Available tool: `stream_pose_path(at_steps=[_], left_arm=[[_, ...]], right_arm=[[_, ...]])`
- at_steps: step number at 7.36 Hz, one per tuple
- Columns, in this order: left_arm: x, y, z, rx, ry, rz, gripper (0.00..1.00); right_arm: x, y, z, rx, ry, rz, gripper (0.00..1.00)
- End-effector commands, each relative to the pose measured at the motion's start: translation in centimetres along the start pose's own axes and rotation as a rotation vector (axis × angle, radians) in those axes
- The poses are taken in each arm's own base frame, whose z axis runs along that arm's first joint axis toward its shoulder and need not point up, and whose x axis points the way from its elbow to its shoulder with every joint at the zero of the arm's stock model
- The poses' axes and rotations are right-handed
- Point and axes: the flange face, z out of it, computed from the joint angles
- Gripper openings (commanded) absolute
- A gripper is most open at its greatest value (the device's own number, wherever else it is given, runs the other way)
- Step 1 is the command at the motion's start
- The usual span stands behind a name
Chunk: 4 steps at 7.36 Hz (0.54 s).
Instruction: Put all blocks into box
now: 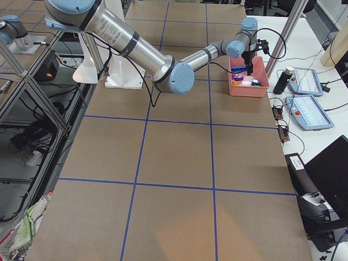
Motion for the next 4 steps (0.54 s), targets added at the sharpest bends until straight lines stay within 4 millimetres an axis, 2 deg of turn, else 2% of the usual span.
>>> stream_pose_path(at_steps=[1, 2, 3, 4], left_arm=[[0.8, 0.0, -1.1, -0.124, 0.021, 0.014, 1.00], [0.8, 0.1, -1.3, -0.126, 0.021, 0.019, 1.00], [0.8, 0.1, -1.4, -0.121, 0.030, 0.018, 1.00], [1.2, 0.2, -1.5, -0.098, 0.104, 0.026, 1.00]], right_arm=[[11.2, 2.5, -4.9, -0.137, 0.115, -0.095, 1.00], [15.7, 4.9, -5.7, -0.182, 0.148, -0.139, 1.00], [21.7, 8.0, -5.9, -0.201, 0.162, -0.159, 1.00], [29.5, 12.3, -6.3, -0.232, 0.150, -0.197, 1.00]])
